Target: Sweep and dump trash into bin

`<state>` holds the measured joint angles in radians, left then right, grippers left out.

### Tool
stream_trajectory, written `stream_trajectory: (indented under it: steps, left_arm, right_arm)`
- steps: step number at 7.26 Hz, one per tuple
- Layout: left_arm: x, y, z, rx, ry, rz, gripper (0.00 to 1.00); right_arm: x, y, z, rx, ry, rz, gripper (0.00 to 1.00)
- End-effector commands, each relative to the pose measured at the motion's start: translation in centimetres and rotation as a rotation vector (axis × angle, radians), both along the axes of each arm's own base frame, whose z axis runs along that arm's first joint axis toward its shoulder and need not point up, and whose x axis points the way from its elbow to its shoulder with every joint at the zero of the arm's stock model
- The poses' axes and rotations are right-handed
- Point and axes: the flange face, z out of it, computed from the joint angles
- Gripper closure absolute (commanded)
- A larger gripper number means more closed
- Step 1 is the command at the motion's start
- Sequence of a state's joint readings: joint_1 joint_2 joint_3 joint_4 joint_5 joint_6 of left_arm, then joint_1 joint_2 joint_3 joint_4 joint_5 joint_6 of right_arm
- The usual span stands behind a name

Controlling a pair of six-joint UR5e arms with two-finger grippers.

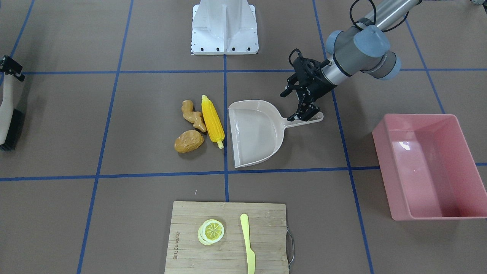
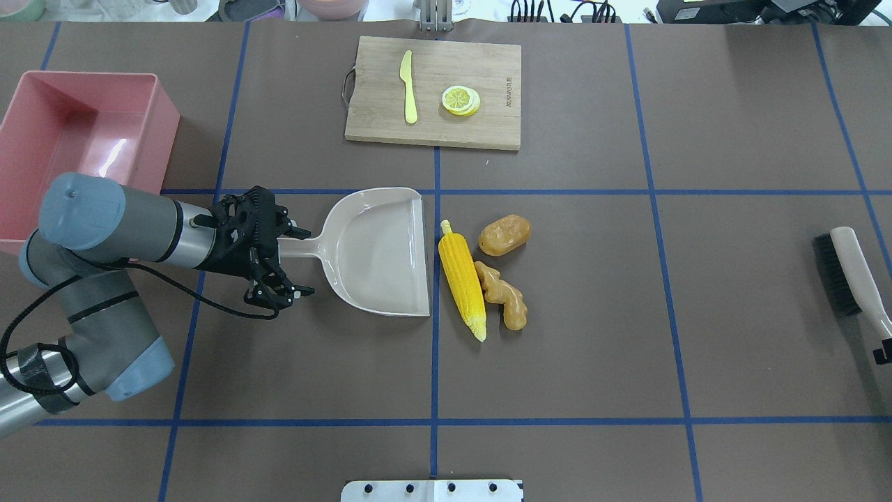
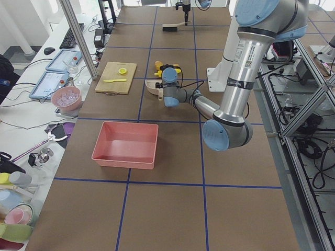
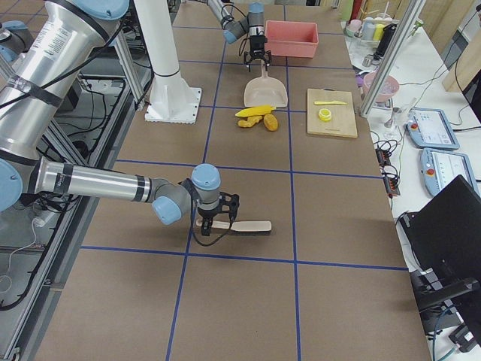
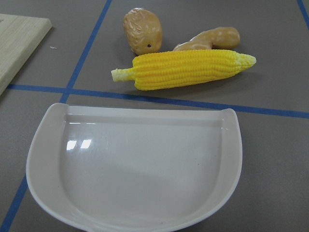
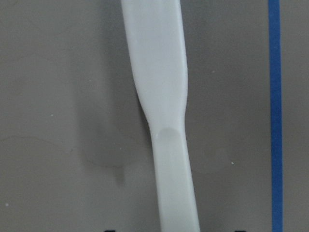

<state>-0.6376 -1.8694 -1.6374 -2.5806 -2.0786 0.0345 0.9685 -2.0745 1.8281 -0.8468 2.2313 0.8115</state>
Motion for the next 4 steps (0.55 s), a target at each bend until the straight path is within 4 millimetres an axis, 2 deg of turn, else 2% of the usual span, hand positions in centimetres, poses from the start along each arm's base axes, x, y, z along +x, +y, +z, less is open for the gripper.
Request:
stream_trajectory:
  steps: [1,2,3,4]
  left_arm:
    - [-0.6,-1.0,0.5,-0.004,-0.013,-0.030,0.04]
    - [-1.3,-2.4,1.3,-0.017,-0.031,-0.055,0.05]
    - [-1.5,-2.9,1.9,0.004,-0.046,-0.052,0.05]
    - [-0.9,-3.5,2.5,-0.010,-0.061,-0.050,0.05]
  right_arm:
    - [0.0,0.2,0.2,-0.003,0.003,-0.004,0.44]
    - [0.0,0.3,0.2,-0.004,0.004,-0.006,0.51]
    - [0.0,0.3,0.2,-0.004,0.004,-0.007,0.54]
    - [0.0,0.4,0.3,-0.005,0.005,-0.009,0.62]
